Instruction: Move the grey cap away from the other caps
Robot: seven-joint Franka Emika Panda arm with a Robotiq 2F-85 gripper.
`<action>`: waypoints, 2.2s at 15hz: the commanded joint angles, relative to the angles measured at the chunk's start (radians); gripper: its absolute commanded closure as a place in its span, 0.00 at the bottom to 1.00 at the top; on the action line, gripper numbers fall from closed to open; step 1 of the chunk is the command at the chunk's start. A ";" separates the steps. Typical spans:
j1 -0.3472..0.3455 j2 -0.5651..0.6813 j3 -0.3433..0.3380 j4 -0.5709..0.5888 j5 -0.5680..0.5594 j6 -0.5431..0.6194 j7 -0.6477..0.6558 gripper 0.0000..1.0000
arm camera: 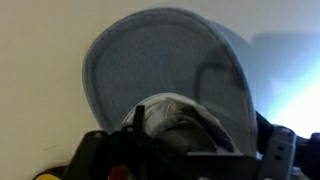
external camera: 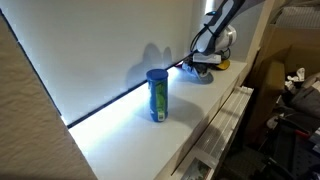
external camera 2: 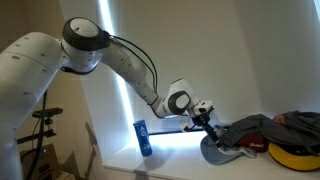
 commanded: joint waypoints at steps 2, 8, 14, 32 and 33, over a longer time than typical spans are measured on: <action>-0.064 -0.013 0.037 -0.036 0.027 0.073 -0.037 0.43; -0.079 -0.019 0.049 -0.049 0.050 0.122 -0.046 0.85; -0.236 -0.205 0.372 -0.129 0.222 0.167 -0.256 0.98; -0.900 -0.556 1.315 -0.080 1.482 0.328 -1.050 0.98; -0.918 -0.573 1.296 -0.074 1.563 0.308 -1.077 0.98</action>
